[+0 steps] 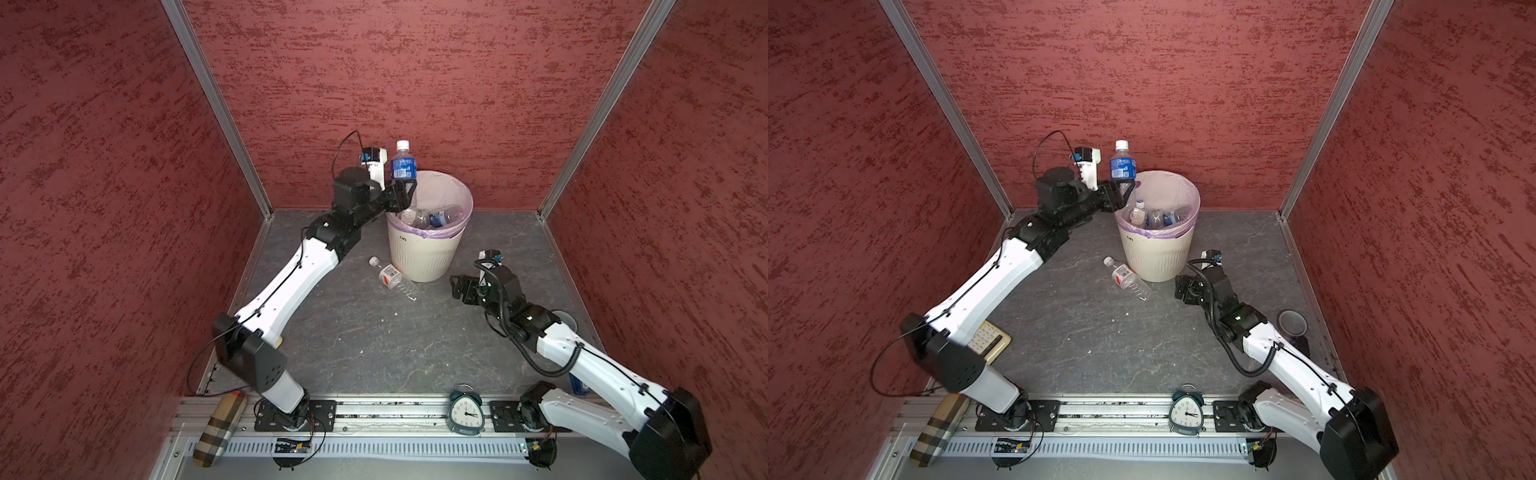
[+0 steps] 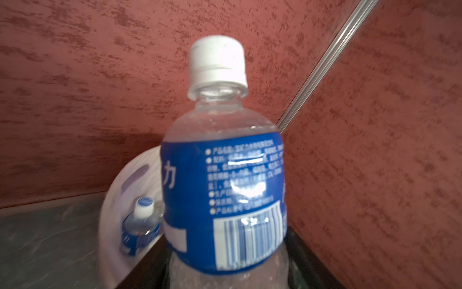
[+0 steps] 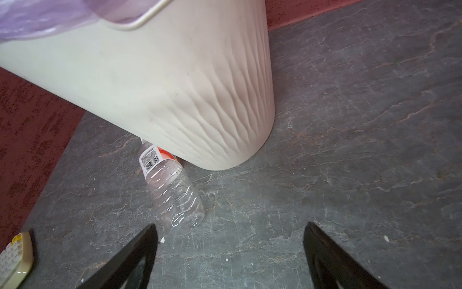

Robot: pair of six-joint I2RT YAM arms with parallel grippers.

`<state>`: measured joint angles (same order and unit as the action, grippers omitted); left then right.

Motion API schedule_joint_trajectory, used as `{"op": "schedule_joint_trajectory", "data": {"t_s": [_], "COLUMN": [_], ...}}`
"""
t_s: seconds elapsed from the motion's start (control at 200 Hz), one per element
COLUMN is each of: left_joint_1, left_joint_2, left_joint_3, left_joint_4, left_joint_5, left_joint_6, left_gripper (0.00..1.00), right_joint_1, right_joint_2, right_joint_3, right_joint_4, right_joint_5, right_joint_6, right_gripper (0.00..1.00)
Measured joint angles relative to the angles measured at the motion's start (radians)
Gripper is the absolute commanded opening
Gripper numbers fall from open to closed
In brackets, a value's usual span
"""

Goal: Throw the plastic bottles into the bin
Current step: 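Carry the blue-label bottle over the bin and open the left gripper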

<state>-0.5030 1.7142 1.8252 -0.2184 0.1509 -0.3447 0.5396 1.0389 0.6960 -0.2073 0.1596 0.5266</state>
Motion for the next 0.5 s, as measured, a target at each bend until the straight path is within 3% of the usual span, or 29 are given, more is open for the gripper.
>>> {"op": "schedule_joint_trajectory", "data": {"t_s": [0.09,0.185,0.501], "left_joint_1": [0.015,0.029,0.042], "left_joint_2": [0.148,0.203,0.064], "left_joint_3": [0.171,0.205,0.068], "left_joint_4": [-0.045,-0.087,-0.103], "left_joint_5": [0.014,0.026,0.031], "left_joint_6": [-0.001,-0.002,0.004], "left_gripper": [0.99,1.00,1.00], "right_joint_1": [0.000,0.000,0.005], "right_joint_2": [-0.014,-0.034,-0.002], "right_joint_3": [0.000,0.000,0.000], "right_joint_4": [-0.005,-0.008,0.000], "right_joint_5": [0.000,0.000,-0.027], "right_joint_6": [0.005,0.009,0.012], "right_gripper": [0.92,0.92,0.93]}}
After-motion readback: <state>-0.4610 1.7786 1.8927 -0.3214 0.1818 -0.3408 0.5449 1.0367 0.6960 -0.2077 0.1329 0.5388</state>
